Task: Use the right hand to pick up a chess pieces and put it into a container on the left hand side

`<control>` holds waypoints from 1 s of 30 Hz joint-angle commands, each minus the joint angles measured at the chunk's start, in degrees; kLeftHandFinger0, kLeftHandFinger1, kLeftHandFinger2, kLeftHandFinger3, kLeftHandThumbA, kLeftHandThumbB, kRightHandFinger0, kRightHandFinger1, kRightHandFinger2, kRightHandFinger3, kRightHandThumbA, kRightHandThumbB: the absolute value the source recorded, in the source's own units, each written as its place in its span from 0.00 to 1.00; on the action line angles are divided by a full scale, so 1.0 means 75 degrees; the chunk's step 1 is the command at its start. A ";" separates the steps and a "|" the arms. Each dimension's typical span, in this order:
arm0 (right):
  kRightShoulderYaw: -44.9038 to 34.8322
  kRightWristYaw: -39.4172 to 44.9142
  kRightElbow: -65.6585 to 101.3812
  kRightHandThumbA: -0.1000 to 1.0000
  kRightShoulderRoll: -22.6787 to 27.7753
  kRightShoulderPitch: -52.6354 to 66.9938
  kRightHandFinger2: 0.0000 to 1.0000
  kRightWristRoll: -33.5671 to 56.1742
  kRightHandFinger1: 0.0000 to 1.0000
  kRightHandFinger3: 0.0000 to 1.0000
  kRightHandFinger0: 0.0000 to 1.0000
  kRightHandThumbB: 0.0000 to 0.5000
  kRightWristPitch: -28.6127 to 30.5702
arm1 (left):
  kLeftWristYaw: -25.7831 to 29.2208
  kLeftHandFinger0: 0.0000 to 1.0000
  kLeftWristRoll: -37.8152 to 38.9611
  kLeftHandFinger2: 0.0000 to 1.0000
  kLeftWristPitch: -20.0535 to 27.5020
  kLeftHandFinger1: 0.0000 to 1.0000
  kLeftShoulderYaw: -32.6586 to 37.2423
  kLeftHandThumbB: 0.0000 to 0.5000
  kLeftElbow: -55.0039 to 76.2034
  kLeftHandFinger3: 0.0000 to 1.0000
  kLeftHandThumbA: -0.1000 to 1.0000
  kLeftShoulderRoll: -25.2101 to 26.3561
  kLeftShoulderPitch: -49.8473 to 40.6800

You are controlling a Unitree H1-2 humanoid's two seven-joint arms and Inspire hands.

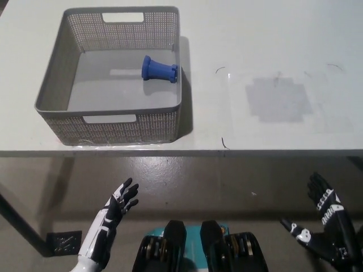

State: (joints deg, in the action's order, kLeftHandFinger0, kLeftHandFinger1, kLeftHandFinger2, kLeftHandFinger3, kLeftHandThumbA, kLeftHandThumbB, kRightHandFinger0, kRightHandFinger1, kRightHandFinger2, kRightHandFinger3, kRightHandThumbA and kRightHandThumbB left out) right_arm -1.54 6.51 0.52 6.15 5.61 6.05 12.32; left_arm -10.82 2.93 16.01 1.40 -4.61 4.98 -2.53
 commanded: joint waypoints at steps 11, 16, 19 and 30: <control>-0.0035 0.0411 -0.0387 1.00 0.0162 0.0275 1.00 0.0527 1.00 1.00 1.00 0.40 0.0450 | 0.0345 1.00 -0.0041 1.00 -0.0082 1.00 -0.0278 0.21 0.0436 1.00 1.00 -0.0152 -0.0408; -0.0020 0.0577 -0.0490 1.00 0.0158 0.0229 1.00 0.0772 1.00 1.00 1.00 0.37 0.0350 | 0.0371 1.00 -0.0057 1.00 0.0004 1.00 -0.0313 0.19 0.0444 1.00 1.00 -0.0133 -0.0474; -0.0009 0.0604 -0.0553 1.00 0.0137 0.0235 1.00 0.0787 1.00 1.00 1.00 0.38 0.0329 | 0.0421 1.00 -0.0027 1.00 0.0207 1.00 -0.0371 0.20 0.0317 1.00 1.00 -0.0146 -0.0477; 0.0003 0.0668 -0.0570 0.96 0.0197 0.0253 1.00 0.0803 1.00 1.00 1.00 0.45 0.0156 | 0.0920 1.00 -0.0314 1.00 0.0193 1.00 -0.0520 0.23 0.0301 1.00 1.00 -0.0343 -0.0506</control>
State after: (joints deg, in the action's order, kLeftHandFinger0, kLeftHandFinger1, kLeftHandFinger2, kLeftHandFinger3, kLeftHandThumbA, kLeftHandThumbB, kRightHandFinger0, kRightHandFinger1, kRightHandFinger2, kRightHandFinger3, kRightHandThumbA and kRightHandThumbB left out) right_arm -1.61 9.85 -4.25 6.89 8.35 10.68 13.23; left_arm -7.17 1.97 16.00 -1.55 -3.40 3.64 -6.13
